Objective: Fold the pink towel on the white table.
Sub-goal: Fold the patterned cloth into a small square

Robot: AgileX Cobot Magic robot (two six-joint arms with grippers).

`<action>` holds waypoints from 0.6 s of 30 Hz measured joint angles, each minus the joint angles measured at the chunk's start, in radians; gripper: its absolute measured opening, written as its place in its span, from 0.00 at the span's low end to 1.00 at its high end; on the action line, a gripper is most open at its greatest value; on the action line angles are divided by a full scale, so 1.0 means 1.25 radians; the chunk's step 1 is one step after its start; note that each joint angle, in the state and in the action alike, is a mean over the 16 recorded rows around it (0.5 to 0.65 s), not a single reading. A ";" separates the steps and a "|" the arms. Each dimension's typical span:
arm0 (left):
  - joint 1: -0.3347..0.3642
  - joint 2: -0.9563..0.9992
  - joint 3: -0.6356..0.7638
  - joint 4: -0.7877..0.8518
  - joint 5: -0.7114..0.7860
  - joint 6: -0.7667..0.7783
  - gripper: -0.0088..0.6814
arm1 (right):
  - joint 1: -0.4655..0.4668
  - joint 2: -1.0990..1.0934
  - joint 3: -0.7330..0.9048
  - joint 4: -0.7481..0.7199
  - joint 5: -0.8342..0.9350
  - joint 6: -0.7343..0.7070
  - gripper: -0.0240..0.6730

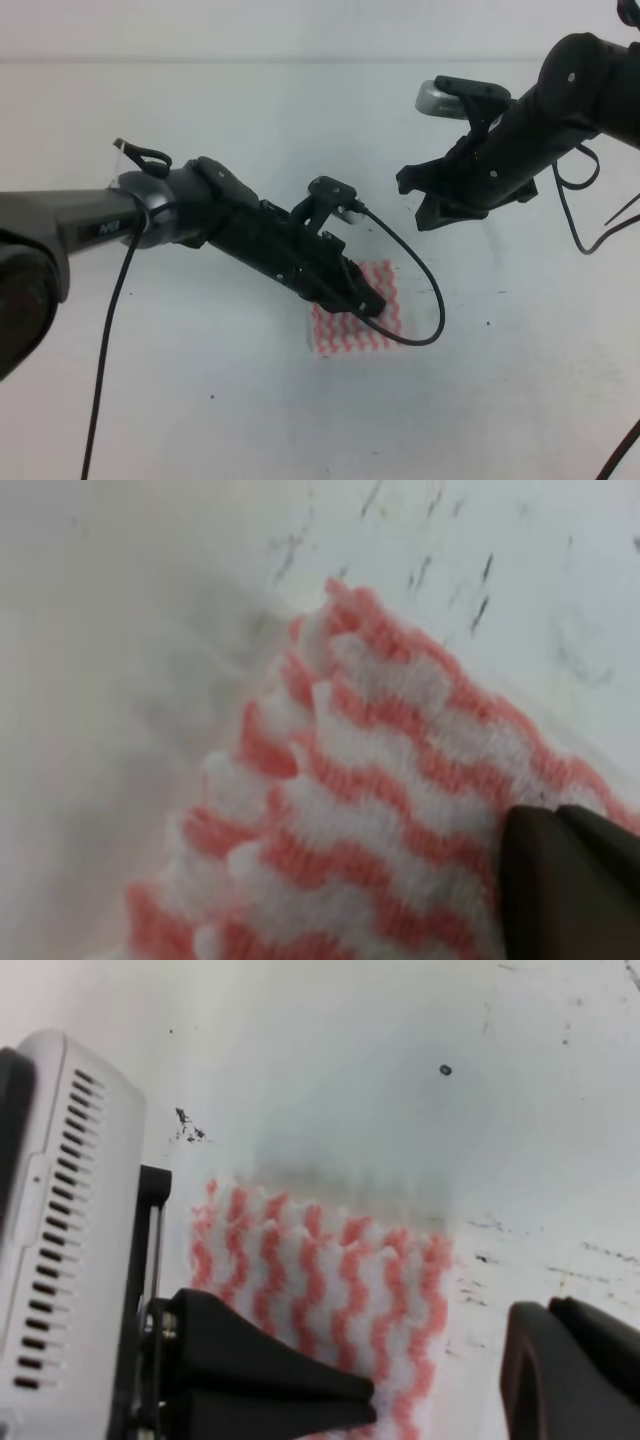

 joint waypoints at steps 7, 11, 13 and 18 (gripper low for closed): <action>0.000 -0.006 -0.005 -0.029 0.000 0.013 0.01 | 0.000 -0.002 0.000 -0.001 0.003 0.000 0.03; 0.000 -0.028 -0.006 -0.029 0.000 0.018 0.01 | 0.000 -0.016 0.000 -0.007 0.009 0.000 0.03; 0.000 -0.046 -0.004 -0.027 -0.002 0.020 0.01 | 0.000 -0.028 0.000 -0.012 0.013 0.001 0.03; 0.000 -0.119 0.024 -0.025 -0.034 0.026 0.01 | 0.001 -0.089 0.009 -0.026 0.016 0.003 0.03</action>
